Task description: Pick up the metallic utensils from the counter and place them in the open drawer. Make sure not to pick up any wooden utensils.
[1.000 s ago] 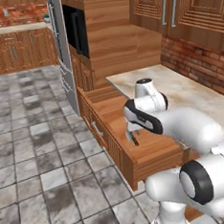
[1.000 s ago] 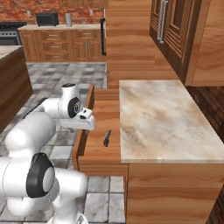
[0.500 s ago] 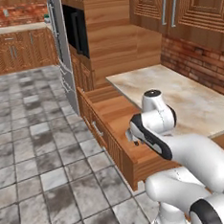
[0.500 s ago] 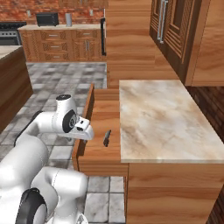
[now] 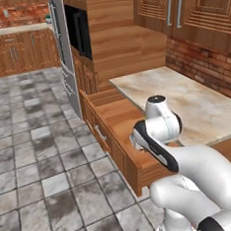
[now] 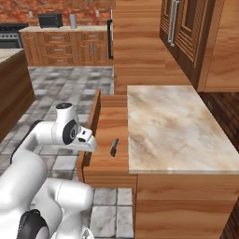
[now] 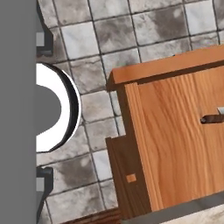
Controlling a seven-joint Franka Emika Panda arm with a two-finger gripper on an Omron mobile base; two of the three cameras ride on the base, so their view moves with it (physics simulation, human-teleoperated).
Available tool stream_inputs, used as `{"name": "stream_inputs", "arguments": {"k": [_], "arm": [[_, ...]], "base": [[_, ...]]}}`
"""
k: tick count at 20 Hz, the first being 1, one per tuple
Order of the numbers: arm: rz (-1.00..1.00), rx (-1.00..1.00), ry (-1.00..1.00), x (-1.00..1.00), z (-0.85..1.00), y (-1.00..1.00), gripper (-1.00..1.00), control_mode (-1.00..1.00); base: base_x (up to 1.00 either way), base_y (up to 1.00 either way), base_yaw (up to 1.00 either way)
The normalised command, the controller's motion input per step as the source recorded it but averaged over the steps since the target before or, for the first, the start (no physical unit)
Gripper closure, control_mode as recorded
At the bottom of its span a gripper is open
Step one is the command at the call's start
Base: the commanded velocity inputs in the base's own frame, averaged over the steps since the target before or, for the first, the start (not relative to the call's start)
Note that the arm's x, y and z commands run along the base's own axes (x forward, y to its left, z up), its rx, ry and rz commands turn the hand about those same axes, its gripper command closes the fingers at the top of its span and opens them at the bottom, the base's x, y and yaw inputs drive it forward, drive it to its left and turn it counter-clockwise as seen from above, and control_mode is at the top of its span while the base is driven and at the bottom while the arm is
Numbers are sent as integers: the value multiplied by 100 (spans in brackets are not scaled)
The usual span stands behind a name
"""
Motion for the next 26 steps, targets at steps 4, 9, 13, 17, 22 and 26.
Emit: {"name": "stream_inputs", "arguments": {"k": [4, 9, 13, 17, 22, 26], "arm": [[0, 0, 0, 0, 0, 0, -100, 100], [0, 0, 0, 0, 0, 0, -100, 100], [0, 0, 0, 0, 0, 0, -100, 100], [0, 0, 0, 0, 0, 0, -100, 100], [0, 0, 0, 0, 0, 0, -100, 100], [0, 0, 0, 0, 0, 0, -100, 100]], "base": [[-74, 83, 3], [-49, 100, 0], [4, 100, 4], [35, 100, 14], [56, 100, 37], [67, 100, 27]]}}
